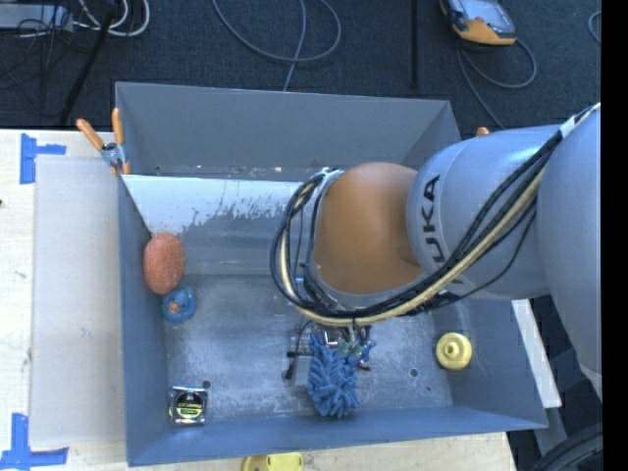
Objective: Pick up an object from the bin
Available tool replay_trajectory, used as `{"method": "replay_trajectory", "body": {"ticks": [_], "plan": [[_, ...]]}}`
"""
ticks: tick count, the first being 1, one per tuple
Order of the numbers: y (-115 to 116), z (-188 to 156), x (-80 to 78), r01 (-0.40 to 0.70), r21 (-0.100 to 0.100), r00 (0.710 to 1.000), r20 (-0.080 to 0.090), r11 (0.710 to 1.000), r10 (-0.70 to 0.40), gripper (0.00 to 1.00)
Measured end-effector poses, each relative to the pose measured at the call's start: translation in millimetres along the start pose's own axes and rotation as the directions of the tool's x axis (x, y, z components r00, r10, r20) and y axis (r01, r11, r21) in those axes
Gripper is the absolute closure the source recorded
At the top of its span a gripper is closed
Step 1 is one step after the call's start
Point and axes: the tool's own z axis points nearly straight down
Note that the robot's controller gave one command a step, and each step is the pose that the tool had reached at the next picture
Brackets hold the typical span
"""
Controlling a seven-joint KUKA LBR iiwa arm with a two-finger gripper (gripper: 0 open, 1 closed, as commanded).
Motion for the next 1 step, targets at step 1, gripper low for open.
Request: {"method": "replay_trajectory", "body": {"ticks": [1], "plan": [[0.0, 0.0, 0.0, 0.0, 0.0, 1.0, 0.0, 1.0, 0.0, 0.0]]}}
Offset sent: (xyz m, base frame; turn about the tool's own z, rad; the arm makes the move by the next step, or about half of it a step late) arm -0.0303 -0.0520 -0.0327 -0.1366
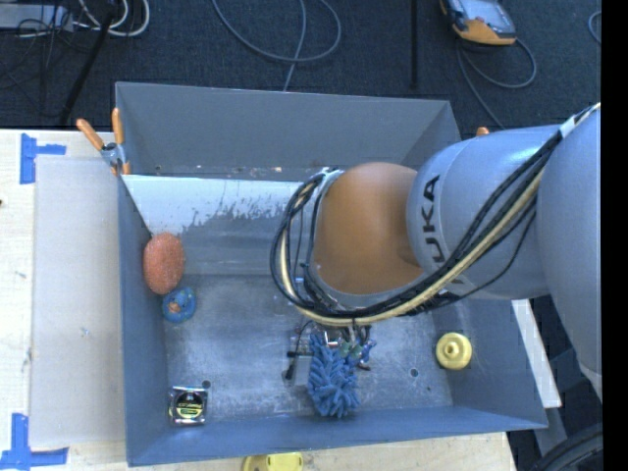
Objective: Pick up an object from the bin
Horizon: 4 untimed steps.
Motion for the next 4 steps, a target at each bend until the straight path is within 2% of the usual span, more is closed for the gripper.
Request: {"method": "replay_trajectory", "body": {"ticks": [1, 2, 3, 4], "plan": [[-20.9, 14.2, 13.3, 0.072, 0.0, 0.997, 0.002, 0.997, -0.072, 0.0], [-53.0, 44.2, 33.2, 0.084, 0.001, 0.996, 0.001, 0.996, -0.084, 0.0], [-72.0, 59.3, 19.2, 0.123, -0.001, 0.992, 0.002, 0.992, -0.123, 1.0], [-72.1, 59.3, 19.2, 0.122, -0.001, 0.993, 0.002, 0.993, -0.122, 1.0]]}}
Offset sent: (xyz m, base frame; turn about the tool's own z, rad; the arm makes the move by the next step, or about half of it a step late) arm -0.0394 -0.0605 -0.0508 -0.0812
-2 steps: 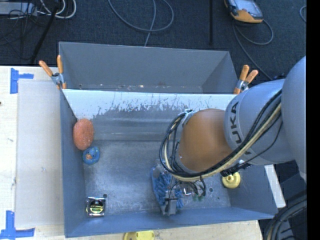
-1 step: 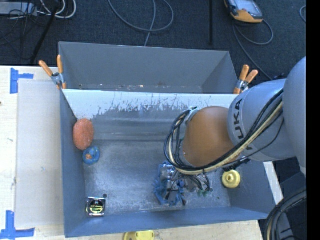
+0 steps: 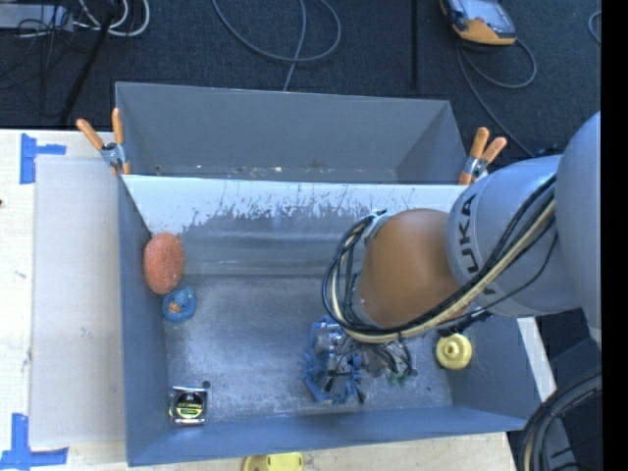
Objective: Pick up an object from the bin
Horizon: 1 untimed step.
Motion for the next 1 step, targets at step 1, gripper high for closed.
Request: {"method": "replay_trajectory", "body": {"ticks": [1], "plan": [[1.5, -2.8, -11.2, 0.008, 0.001, 1.0, -0.002, 1.0, -0.008, 1.0]]}}
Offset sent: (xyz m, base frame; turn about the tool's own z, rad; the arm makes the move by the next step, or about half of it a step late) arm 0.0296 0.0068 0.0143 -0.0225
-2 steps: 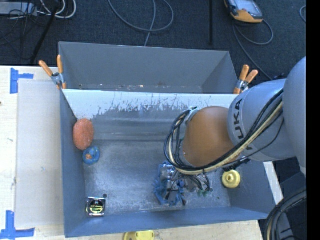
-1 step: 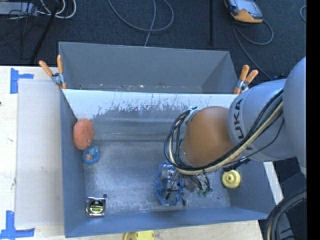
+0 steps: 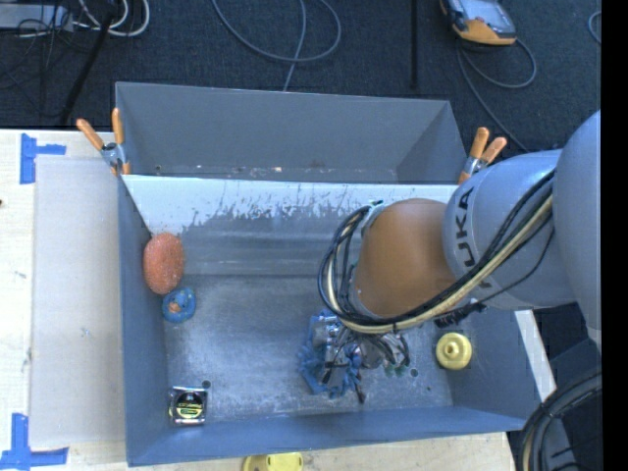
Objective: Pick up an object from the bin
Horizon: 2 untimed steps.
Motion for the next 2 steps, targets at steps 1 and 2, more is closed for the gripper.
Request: {"method": "replay_trajectory", "body": {"ticks": [1, 2], "plan": [[1.0, -10.7, -19.2, 0.008, 0.0, 1.0, 0.002, 1.0, -0.008, 1.0], [-14.4, -126.2, -24.5, 0.022, 0.0, 1.0, 0.002, 1.0, -0.022, 1.0]]}}
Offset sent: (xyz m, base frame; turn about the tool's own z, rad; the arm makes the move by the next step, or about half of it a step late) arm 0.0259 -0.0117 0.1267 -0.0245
